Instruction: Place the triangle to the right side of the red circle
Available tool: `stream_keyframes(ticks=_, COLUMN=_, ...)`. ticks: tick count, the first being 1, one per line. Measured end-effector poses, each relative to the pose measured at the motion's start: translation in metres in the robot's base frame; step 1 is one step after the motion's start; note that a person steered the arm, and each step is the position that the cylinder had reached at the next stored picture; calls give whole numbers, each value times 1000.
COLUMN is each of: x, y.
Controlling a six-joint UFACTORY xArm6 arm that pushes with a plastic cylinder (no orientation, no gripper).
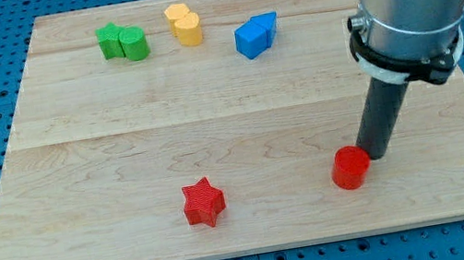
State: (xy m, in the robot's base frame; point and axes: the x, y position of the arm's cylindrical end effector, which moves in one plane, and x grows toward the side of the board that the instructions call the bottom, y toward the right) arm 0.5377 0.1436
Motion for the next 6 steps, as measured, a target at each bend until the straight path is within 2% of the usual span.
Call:
stream_keyframes(ticks=1, x=5, y=-38)
stream_keyframes(ticks=2, x=-4, y=-33)
stream_keyframes(ticks=3, x=-83, y=6)
stream_keyframes(ticks=4, x=-181, y=28)
stream_keyframes(ticks=5, x=-258, y=3)
stream_keyframes(ticks=6, x=-296, y=-61)
